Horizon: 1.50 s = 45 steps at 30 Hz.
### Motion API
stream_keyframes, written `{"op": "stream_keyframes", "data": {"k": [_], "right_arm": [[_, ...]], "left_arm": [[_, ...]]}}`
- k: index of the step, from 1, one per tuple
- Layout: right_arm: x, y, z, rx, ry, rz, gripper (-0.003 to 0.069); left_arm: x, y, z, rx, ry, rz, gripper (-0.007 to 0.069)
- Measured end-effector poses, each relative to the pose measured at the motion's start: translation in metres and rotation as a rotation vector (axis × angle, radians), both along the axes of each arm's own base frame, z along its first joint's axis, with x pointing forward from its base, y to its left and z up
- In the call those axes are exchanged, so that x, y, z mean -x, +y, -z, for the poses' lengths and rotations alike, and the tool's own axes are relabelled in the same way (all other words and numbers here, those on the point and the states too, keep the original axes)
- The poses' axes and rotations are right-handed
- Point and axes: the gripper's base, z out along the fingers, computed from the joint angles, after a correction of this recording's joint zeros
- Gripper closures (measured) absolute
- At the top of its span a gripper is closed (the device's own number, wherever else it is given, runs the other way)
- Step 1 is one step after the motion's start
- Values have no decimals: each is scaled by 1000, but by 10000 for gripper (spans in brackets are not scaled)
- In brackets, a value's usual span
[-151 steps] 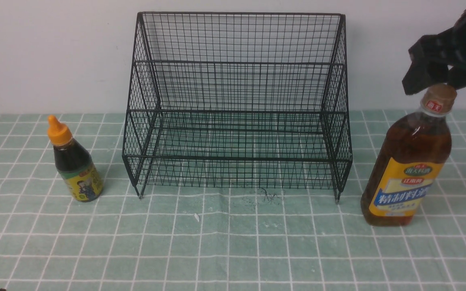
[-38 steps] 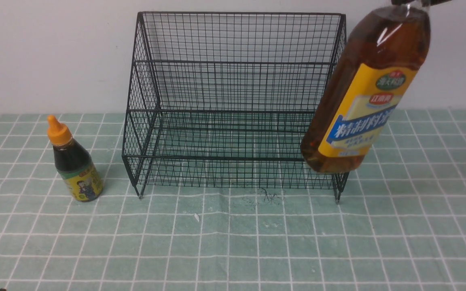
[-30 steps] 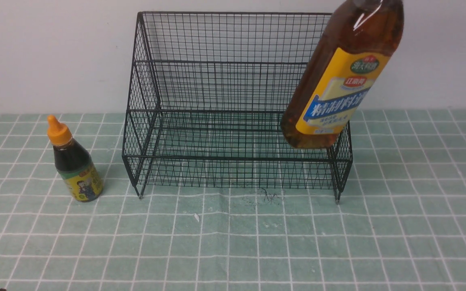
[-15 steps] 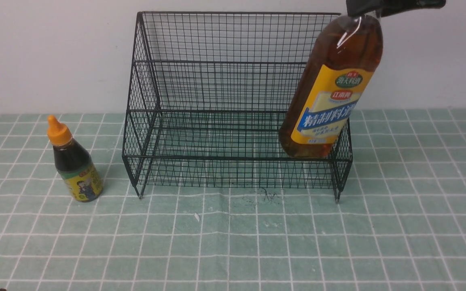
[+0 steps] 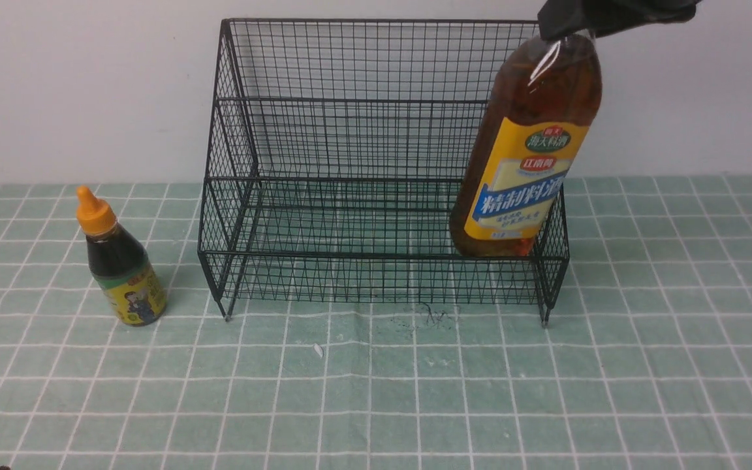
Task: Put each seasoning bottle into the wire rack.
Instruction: Use the right arm to put the condiment bottle back on the shelf, then use the left arm to grab the condiment bottle closest to it
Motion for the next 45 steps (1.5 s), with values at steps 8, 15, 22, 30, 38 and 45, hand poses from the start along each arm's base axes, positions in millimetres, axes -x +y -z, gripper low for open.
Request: {"op": "stream_keyframes", "data": {"k": [8, 15, 22, 30, 38, 45], "right_arm": [[1, 25, 18, 85, 55, 22, 328], [-13, 33, 42, 119, 124, 27, 328], [-16, 34, 43, 128, 106, 23, 298], [1, 24, 13, 110, 18, 17, 118], [76, -18, -66, 82, -190, 33, 350], [169, -74, -118, 42, -389, 130, 648]], "left_arm": [[0, 0, 0, 0, 0, 0, 631], [0, 0, 0, 0, 0, 0, 631], [0, 0, 0, 0, 0, 0, 631], [0, 0, 0, 0, 0, 0, 631], [0, 0, 0, 0, 0, 0, 631], [0, 0, 0, 0, 0, 0, 631]]}}
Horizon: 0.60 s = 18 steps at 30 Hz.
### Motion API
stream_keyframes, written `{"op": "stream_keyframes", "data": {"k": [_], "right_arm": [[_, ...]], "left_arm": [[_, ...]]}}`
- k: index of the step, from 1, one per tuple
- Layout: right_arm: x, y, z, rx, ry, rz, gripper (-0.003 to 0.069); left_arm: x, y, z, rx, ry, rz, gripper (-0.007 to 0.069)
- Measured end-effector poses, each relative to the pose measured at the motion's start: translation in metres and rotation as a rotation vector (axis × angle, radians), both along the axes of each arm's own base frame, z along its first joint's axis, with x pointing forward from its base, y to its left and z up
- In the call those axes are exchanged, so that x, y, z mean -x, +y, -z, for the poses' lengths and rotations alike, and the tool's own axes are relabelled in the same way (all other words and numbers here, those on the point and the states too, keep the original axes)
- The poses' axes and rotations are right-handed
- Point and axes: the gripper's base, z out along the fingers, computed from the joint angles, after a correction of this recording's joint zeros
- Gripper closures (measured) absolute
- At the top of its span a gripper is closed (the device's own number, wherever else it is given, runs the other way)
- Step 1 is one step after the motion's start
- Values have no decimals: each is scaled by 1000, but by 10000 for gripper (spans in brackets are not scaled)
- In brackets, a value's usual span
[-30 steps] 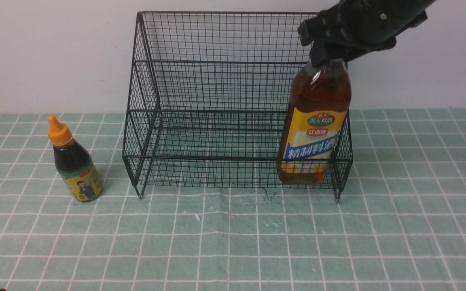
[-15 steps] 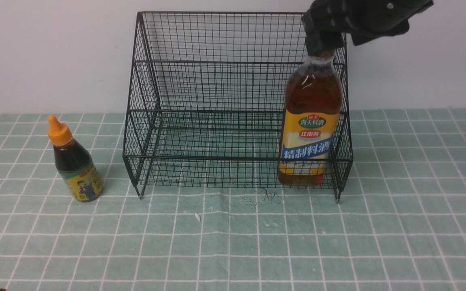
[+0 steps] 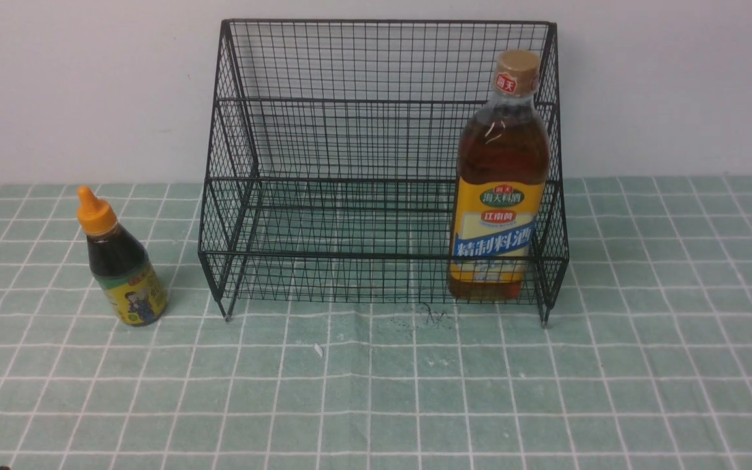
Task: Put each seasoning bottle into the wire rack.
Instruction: Use the left arm to grab the condiment bottle closest to it
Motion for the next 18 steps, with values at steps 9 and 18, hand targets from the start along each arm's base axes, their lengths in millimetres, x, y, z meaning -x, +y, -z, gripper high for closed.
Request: {"op": "stream_keyframes", "data": {"k": [9, 18], "right_arm": [[97, -50, 59, -111, -217, 26, 673], [158, -60, 185, -189, -839, -184, 673]], "left_arm": [[0, 0, 0, 0, 0, 0, 631], [-3, -1, -8, 97, -105, -14, 631]]}}
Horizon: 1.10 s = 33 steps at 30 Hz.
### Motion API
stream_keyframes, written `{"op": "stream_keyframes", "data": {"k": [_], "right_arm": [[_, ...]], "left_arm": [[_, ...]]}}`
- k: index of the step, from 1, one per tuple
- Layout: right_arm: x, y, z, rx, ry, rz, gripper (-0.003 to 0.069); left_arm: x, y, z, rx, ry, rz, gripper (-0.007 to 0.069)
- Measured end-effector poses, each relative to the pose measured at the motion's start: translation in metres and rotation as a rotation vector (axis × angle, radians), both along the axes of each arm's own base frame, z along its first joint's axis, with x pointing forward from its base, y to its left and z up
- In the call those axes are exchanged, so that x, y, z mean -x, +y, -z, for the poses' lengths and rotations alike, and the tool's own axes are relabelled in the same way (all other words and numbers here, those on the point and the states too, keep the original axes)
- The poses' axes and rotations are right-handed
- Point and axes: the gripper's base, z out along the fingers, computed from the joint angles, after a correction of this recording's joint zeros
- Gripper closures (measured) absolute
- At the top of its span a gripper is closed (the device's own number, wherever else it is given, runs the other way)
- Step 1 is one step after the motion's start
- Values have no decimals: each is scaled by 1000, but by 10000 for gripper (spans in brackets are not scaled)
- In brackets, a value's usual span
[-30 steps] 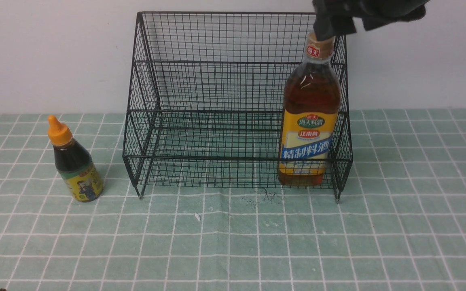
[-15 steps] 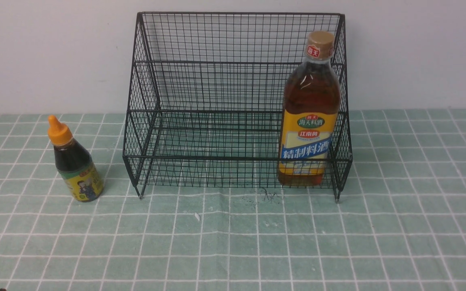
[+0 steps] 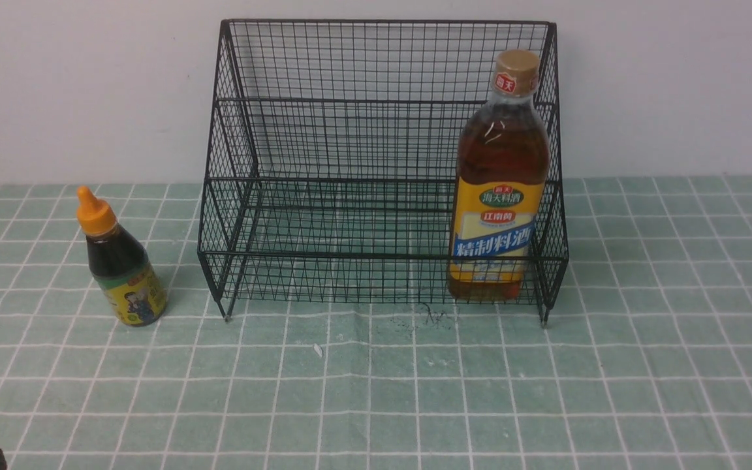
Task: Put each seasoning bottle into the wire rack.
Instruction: Use the left arm to grab the condiment bottle closest to it
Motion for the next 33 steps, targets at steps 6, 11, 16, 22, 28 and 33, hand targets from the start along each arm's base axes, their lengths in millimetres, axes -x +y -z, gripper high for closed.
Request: {"op": "stream_keyframes", "data": {"k": [6, 11, 16, 22, 28, 33], "right_arm": [[4, 7, 32, -65, -102, -111, 673], [1, 7, 35, -166, -28, -154, 673], [-4, 6, 42, -163, 57, -132, 673], [-8, 5, 49, -143, 137, -103, 673], [-9, 5, 51, -137, 159, -94, 673], [-9, 5, 51, -136, 163, -93, 673]], "left_arm": [[-1, -3, -11, 326, -102, -19, 631], [-2, -1, -19, 371, -186, -21, 631], [1, 3, -40, 393, -419, -21, 631], [9, 1, -89, 378, -471, 6, 631], [-15, -7, -141, 271, 67, 7, 631], [-54, -12, -164, 134, 561, 33, 631]]}}
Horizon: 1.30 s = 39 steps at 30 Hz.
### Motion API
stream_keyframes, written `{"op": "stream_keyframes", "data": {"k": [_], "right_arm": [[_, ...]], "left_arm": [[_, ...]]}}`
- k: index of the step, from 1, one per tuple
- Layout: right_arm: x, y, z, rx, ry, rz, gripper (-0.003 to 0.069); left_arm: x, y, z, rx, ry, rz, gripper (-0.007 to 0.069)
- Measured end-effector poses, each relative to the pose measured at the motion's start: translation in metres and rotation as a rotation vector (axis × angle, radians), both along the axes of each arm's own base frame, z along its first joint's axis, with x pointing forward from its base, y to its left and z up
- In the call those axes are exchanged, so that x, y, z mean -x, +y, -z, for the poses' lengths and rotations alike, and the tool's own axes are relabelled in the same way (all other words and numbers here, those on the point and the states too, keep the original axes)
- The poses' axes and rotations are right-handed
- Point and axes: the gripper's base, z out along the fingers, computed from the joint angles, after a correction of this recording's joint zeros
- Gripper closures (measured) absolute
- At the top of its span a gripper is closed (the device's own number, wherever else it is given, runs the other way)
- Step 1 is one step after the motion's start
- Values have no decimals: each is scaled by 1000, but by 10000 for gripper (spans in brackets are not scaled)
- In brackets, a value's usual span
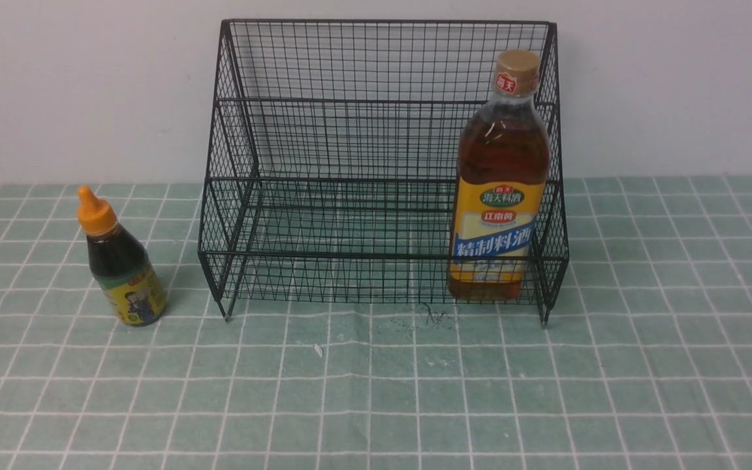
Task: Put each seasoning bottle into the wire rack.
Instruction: Use the left arm to grab the condiment bottle closest to it
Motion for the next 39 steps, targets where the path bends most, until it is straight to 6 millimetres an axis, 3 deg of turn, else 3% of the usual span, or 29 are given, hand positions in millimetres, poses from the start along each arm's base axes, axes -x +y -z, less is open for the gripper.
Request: {"op": "stream_keyframes", "data": {"k": [6, 12, 16, 20, 26, 30, 32, 39], "right_arm": [[0, 0, 0, 0, 0, 0, 673], [0, 0, 0, 0, 1, 0, 673], [0, 0, 0, 0, 1, 0, 673], [0, 0, 0, 0, 1, 0, 673], [0, 0, 0, 0, 1, 0, 673], [0, 0, 0, 0, 1, 0, 673], [0, 0, 0, 0, 1, 0, 673], [0, 0, 0, 0, 1, 0, 673]], "left_arm": [[-68, -3, -23, -101, 188, 98, 631], [-132, -1, -30, -182, 218, 99, 631], [-161, 3, -29, -260, 192, 89, 617], [-193, 5, -9, -315, 190, 89, 494], [-221, 4, 15, -316, 183, 71, 234], [-238, 5, 32, -322, 172, 53, 108], [-247, 5, 43, -336, 187, 53, 72], [-263, 8, 76, -375, 270, 41, 61]]}}
